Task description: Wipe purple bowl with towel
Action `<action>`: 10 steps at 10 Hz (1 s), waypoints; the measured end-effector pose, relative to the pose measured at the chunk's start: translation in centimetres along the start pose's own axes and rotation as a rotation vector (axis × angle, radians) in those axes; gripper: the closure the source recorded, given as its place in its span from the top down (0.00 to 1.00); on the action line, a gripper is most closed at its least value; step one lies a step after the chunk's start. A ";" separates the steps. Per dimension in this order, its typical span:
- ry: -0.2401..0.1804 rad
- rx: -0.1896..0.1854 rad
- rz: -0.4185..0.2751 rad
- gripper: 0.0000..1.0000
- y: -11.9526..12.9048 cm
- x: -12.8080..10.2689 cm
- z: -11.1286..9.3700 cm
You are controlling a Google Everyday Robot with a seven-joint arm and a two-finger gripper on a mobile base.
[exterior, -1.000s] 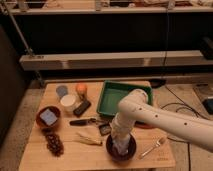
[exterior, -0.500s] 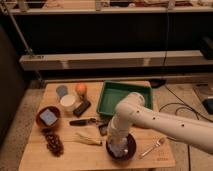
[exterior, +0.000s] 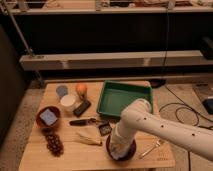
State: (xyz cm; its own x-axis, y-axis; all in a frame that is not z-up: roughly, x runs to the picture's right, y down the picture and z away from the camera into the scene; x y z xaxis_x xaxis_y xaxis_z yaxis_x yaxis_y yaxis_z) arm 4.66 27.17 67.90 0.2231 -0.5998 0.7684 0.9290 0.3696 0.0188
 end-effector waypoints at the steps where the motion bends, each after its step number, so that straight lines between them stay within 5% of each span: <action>1: 0.009 -0.002 0.007 0.14 0.6 -0.1 -0.5; 6: 0.066 -0.032 0.079 0.14 4.0 0.9 -2.8; 10: 0.119 -0.053 0.126 0.14 3.9 3.6 -4.5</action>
State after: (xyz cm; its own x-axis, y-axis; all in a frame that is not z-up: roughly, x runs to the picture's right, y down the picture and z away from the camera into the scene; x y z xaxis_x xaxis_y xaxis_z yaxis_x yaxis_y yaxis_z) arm 10.44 23.23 67.90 0.3692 -0.6317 0.6817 0.9050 0.4111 -0.1091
